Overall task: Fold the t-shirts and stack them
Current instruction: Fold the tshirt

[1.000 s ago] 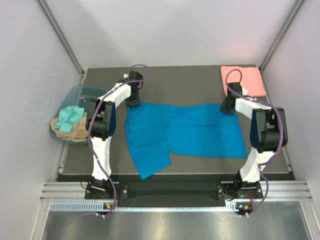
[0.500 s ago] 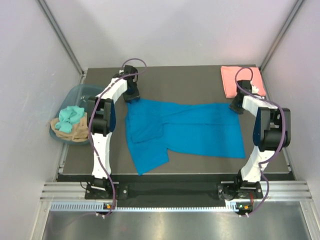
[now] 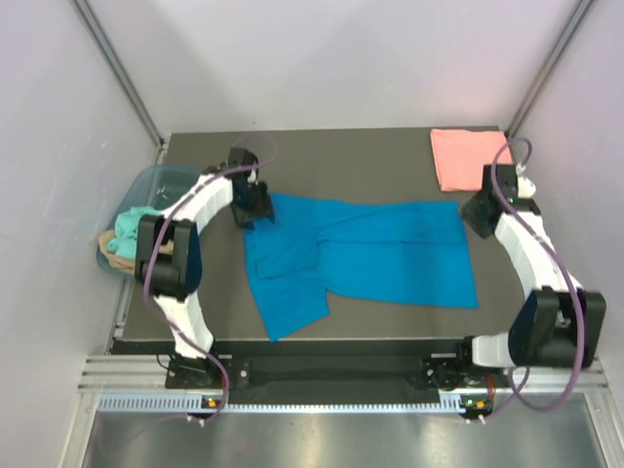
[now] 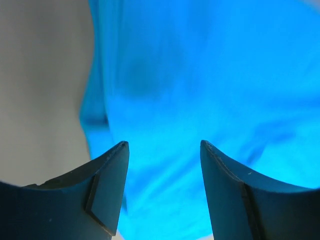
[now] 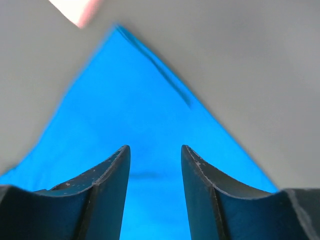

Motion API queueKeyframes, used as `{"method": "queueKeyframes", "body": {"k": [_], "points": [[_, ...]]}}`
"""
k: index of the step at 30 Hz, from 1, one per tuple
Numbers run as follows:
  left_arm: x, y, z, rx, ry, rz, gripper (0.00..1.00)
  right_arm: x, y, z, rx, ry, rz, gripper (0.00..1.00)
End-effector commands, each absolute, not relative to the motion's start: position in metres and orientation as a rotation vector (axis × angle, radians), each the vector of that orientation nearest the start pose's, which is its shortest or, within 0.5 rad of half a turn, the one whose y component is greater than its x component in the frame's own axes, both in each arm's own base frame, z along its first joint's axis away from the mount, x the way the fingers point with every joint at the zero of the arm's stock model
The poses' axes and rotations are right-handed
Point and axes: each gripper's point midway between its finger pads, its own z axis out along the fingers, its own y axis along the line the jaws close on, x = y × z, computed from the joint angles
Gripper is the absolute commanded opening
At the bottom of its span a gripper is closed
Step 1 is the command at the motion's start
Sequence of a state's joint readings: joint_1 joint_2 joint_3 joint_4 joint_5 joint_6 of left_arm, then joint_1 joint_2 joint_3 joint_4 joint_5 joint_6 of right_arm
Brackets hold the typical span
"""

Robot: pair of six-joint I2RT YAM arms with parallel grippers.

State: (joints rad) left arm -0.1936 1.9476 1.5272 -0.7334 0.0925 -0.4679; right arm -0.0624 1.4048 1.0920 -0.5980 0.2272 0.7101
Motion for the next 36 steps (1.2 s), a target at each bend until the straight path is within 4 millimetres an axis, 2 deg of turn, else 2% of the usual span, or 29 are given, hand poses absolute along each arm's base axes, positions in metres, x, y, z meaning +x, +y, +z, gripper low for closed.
{"method": "queueKeyframes", "body": {"k": [1,2,3,4,5,6,8,10,11,12,16,17,21,25,29,33,36], "points": [[0.372,-0.139,0.088,-0.314,2.711,-0.356,0.64,0.293,-0.028,0.115,1.218,2.304,-0.009,0.46],[0.348,-0.138,0.08,-0.331,2.736,-0.34,0.63,0.285,-0.027,0.113,1.239,2.307,-0.006,0.47],[0.334,-0.145,0.076,-0.301,2.746,-0.332,0.62,0.272,-0.025,0.102,1.269,2.329,-0.014,0.47],[0.323,-0.146,0.071,-0.295,2.752,-0.302,0.61,0.265,-0.024,0.104,1.283,2.32,-0.004,0.47],[0.302,-0.144,0.064,-0.297,2.769,-0.273,0.61,0.26,-0.022,0.101,1.289,2.334,-0.001,0.47],[0.288,-0.153,0.061,-0.233,2.775,-0.237,0.6,0.254,-0.021,0.098,1.294,2.343,-0.006,0.47],[0.259,-0.145,0.048,-0.235,2.805,-0.133,0.59,0.249,-0.02,0.098,1.282,2.351,0.004,0.47],[0.24,-0.147,0.051,-0.23,2.79,-0.153,0.55,0.244,-0.019,0.097,1.272,2.362,0.003,0.47],[0.223,-0.141,0.041,-0.272,2.818,-0.142,0.54,0.243,-0.018,0.097,1.269,2.362,0.008,0.46],[0.217,-0.14,0.047,-0.279,2.792,-0.17,0.53,0.24,-0.019,0.095,1.267,2.366,0.001,0.46],[0.183,-0.143,0.048,-0.302,2.778,-0.249,0.53,0.238,-0.019,0.086,1.238,2.376,-0.002,0.46],[0.177,-0.149,0.053,-0.273,2.763,-0.29,0.52,0.237,-0.019,0.083,1.232,2.384,-0.006,0.46],[0.149,-0.146,0.047,-0.29,2.79,-0.295,0.51,0.238,-0.02,0.076,1.205,2.416,-0.018,0.46],[0.134,-0.145,0.045,-0.351,2.763,-0.326,0.47,0.241,-0.019,0.073,1.178,2.441,-0.011,0.45],[0.124,-0.13,0.035,-0.387,2.783,-0.209,0.45,0.242,-0.018,0.073,1.17,2.437,0.002,0.45],[0.116,-0.135,0.026,-0.383,2.806,-0.202,0.44,0.243,-0.02,0.069,1.168,2.442,0.01,0.45],[0.114,-0.139,0.024,-0.39,2.807,-0.212,0.4,0.244,-0.02,0.067,1.17,2.447,0.024,0.45]]}}
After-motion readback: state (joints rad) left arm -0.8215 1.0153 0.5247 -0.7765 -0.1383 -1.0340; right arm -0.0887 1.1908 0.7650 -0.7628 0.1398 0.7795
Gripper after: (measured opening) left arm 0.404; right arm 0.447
